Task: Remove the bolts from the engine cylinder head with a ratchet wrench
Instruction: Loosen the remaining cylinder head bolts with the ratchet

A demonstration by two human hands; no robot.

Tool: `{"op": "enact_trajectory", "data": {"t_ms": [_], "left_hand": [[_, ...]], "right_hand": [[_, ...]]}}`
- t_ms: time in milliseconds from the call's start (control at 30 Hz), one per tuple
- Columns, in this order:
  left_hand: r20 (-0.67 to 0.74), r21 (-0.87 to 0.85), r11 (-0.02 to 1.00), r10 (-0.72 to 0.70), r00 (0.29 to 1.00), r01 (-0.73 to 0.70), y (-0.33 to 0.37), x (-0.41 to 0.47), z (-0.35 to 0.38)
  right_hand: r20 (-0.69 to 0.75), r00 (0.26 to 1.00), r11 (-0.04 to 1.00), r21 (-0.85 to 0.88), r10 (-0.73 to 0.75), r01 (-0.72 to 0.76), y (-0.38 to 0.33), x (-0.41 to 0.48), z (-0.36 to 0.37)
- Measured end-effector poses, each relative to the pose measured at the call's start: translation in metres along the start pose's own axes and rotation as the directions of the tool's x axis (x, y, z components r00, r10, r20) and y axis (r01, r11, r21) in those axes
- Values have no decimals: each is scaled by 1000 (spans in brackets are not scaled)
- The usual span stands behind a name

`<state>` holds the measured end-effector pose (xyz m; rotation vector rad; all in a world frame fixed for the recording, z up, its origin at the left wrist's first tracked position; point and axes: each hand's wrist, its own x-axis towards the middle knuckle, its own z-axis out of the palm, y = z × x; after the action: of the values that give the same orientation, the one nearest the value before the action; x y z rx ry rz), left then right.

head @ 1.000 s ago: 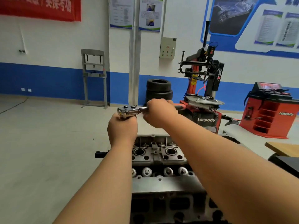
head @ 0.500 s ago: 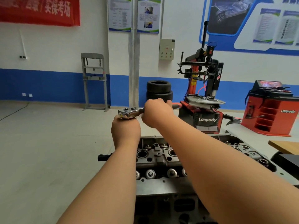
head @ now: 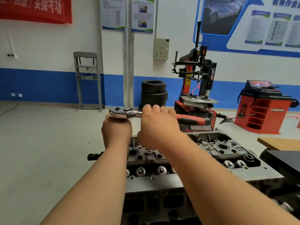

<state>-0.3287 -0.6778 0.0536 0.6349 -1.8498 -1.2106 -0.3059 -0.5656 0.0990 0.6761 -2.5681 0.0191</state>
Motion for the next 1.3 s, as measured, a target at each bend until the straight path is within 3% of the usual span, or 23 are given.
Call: {"op": "enact_trajectory", "data": {"t_ms": [167,400,567,733,867,933,1067,1300], "left_hand": [[59,-252,959,-120,991,131,-7,4,1],[-46,-176,977,-130,990,121,-5,9,3],[-37,-174,976,-137,990,129,-2,7,4],[-30,-128,984,-131,991,126,2,4,3],[-3,22,999,-26,1000,26,6,-2,0],[28,86,995,42,999,-44,7,-5,-4],[66,42,996,74,995,-77,7,-5,-9],[92,-87,993,-77,993,85,-1,1,-4]], "right_hand": [[147,982,975,204,-118,86,11,77,23],[110,945,879,413,-309,239,-28,123,41],[96,961,935,276,-258,223,-22,116,38],[147,986,997,-9,-75,77,2,71,14],[195,980,947,-321,41,24,-2,2,-16],[189,982,956,-284,-25,79,-18,-29,-23],[158,980,974,-168,-124,151,-36,-39,-27],[16,998,995,79,-56,54,0,42,2]]}}
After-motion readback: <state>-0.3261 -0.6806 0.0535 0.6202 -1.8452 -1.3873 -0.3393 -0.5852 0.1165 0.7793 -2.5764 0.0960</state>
